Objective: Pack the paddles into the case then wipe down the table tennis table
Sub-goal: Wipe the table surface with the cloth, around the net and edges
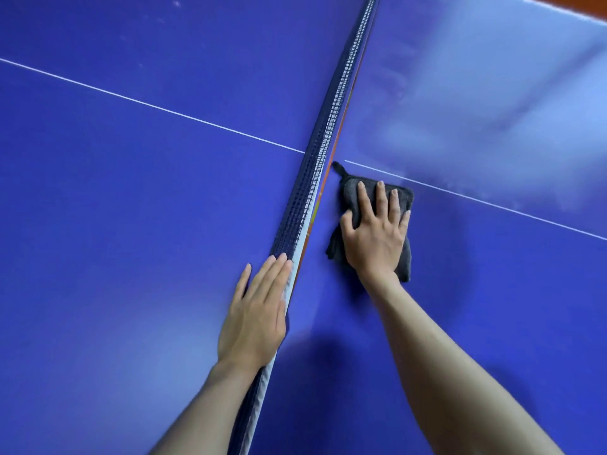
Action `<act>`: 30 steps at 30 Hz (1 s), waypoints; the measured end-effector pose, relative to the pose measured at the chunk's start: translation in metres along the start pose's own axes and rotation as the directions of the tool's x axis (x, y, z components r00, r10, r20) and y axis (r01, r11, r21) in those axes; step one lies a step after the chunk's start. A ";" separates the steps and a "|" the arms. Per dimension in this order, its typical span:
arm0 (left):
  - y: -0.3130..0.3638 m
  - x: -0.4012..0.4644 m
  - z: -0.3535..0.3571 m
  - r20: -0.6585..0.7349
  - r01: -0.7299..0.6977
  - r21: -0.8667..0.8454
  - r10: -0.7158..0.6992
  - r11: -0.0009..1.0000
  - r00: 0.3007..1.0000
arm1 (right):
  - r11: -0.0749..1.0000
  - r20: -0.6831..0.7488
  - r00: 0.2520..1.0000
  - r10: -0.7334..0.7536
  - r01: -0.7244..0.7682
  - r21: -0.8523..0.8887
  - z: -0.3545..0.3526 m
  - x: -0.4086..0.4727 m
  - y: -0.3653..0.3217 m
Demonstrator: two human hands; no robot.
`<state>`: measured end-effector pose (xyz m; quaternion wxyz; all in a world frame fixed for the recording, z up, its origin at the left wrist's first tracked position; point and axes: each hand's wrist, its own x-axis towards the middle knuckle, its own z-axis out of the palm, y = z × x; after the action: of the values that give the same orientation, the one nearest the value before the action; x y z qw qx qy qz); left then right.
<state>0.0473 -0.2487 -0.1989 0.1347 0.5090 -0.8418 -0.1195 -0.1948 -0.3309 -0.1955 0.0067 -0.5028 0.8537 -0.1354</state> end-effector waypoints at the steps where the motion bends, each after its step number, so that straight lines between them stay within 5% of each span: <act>1: 0.000 0.001 0.000 0.007 -0.001 0.006 0.001 1.000 1.000 | 1.000 0.014 1.000 0.013 -0.013 -0.002 0.001 0.017 -0.001; 9: -0.001 0.001 0.001 0.028 -0.002 0.011 0.002 1.000 1.000 | 0.998 0.087 0.995 -0.056 0.055 0.008 0.005 0.060 0.003; 22: 0.001 0.001 -0.002 0.012 0.012 -0.022 -0.011 1.000 1.000 | 0.963 -0.068 0.962 -0.265 0.268 0.034 -0.003 -0.091 -0.011; 30: 0.001 0.001 -0.001 0.012 0.010 -0.007 -0.010 1.000 1.000 | 0.981 0.012 0.981 -0.192 0.191 0.024 0.011 0.004 -0.028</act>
<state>0.0462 -0.2496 -0.1979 0.1308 0.5118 -0.8397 -0.1261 -0.1716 -0.3496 -0.1990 0.0056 -0.5835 0.7997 -0.1415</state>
